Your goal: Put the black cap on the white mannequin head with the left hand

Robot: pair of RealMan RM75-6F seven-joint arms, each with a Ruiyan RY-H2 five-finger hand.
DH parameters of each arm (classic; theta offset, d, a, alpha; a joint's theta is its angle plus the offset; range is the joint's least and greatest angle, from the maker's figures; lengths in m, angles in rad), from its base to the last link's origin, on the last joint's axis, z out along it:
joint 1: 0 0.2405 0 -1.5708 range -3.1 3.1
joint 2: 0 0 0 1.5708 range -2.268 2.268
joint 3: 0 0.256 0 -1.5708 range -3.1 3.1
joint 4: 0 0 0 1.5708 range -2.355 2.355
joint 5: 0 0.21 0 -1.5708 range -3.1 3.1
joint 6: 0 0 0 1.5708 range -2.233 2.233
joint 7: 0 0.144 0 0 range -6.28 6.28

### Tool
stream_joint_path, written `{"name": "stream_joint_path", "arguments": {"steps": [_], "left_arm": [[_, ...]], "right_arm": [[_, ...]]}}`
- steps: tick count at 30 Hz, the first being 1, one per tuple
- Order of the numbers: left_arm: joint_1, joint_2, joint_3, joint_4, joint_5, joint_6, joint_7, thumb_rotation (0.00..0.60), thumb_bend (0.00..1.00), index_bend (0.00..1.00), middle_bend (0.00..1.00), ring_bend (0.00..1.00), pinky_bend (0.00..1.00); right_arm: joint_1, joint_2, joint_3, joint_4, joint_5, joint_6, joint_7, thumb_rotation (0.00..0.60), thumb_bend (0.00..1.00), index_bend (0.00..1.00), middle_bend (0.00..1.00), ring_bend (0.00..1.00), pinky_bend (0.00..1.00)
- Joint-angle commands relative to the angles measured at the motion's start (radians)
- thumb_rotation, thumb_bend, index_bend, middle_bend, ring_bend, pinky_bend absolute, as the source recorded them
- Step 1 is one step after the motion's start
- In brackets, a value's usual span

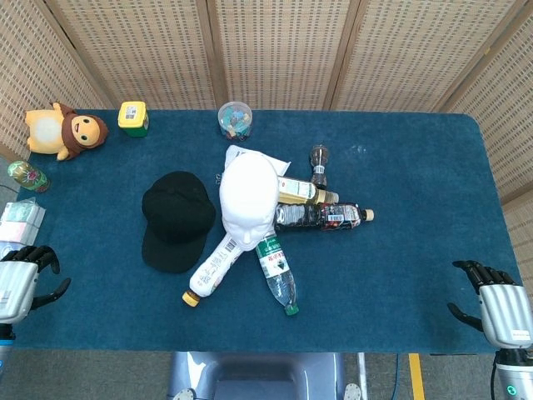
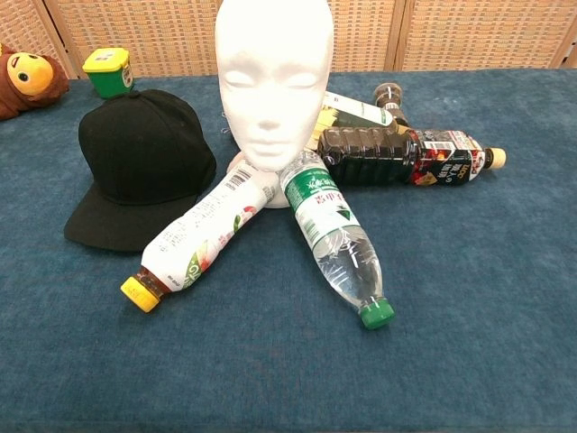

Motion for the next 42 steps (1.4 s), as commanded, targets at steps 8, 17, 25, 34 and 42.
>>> {"name": "stream_joint_path", "arguments": {"steps": [8, 17, 25, 34, 42], "left_arm": [[-0.100, -0.112, -0.037, 0.115, 0.038, -0.053, 0.010, 0.600, 0.22, 0.70, 0.70, 0.57, 0.76], [-0.164, -0.203, -0.030, 0.194, 0.033, -0.129, 0.041, 0.600, 0.13, 0.70, 0.71, 0.58, 0.76], [-0.199, -0.321, -0.033, 0.278, 0.031, -0.133, 0.081, 0.600, 0.12, 0.70, 0.71, 0.58, 0.76], [-0.224, -0.457, -0.020, 0.377, 0.016, -0.156, 0.106, 0.600, 0.12, 0.70, 0.71, 0.58, 0.76], [-0.246, -0.524, -0.012, 0.426, -0.012, -0.197, 0.124, 0.600, 0.12, 0.70, 0.71, 0.58, 0.76]], "right_arm": [[0.002, -0.003, 0.004, -0.001, 0.010, -0.006, -0.006, 0.600, 0.11, 0.27, 0.35, 0.40, 0.41], [0.006, -0.010, 0.008, 0.014, 0.018, -0.015, 0.013, 0.600, 0.11, 0.27, 0.35, 0.40, 0.41], [0.006, -0.017, 0.010, 0.035, 0.022, -0.014, 0.030, 0.600, 0.11, 0.27, 0.35, 0.40, 0.41], [-0.003, -0.016, 0.008, 0.047, 0.032, -0.010, 0.048, 0.600, 0.11, 0.27, 0.35, 0.40, 0.41], [-0.011, -0.018, 0.008, 0.058, 0.036, -0.003, 0.061, 0.600, 0.11, 0.27, 0.35, 0.40, 0.41]]}}
